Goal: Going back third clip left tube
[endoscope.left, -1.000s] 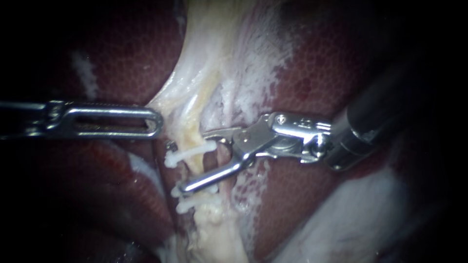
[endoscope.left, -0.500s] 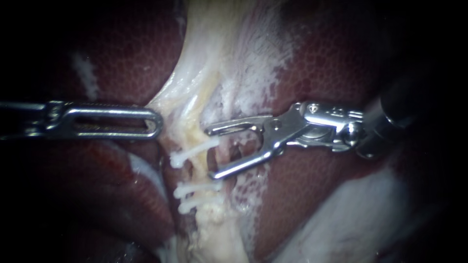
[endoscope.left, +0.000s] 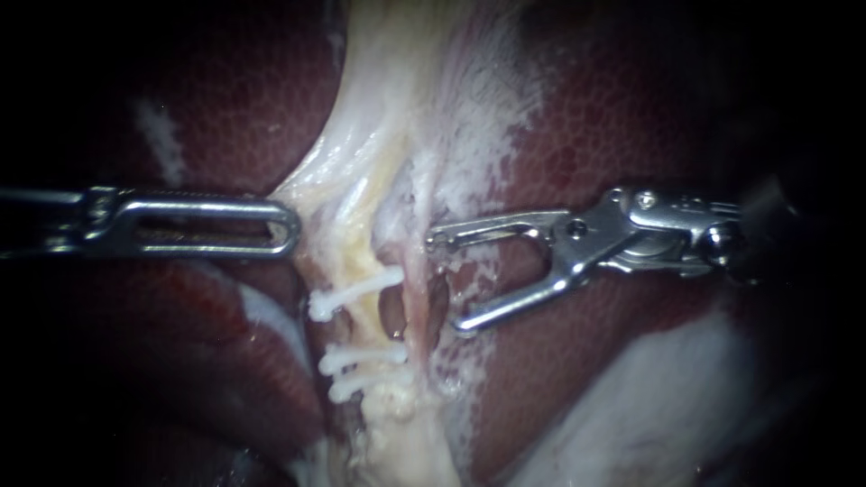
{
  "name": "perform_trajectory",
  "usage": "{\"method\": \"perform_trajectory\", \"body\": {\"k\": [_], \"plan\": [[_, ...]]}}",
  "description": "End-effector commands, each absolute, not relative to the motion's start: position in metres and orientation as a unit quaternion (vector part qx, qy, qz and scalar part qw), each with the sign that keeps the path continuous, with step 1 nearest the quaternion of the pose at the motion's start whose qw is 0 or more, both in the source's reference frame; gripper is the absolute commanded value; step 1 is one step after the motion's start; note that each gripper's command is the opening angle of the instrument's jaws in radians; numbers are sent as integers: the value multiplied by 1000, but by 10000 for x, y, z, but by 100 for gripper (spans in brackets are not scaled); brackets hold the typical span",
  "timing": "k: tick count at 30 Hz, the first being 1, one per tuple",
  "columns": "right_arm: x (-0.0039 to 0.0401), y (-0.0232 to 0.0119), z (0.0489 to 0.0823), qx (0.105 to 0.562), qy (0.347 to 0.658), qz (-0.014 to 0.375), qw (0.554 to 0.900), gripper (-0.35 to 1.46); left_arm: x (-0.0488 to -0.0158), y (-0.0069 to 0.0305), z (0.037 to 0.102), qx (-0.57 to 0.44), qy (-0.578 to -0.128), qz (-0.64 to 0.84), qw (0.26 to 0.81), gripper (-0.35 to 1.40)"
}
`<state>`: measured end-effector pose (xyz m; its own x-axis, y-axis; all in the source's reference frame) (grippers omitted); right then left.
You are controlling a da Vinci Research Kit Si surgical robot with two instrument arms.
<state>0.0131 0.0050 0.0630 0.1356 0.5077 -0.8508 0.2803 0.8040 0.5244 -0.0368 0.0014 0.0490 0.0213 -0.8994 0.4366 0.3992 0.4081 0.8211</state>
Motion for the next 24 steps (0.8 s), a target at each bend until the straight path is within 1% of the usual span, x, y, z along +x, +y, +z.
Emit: {"method": "perform_trajectory", "body": {"k": [1,9,24], "plan": [[127,51,628,301,651,83,692,60,-368,14,491,248,-505,-484,670,-35],[95,66,611,278,646,78,706,60,-368,15,492,248,-505,-484,670,-35],[88,64,607,279,645,78,707,60,-369,15,496,247,-505,-484,670,-35]]}}
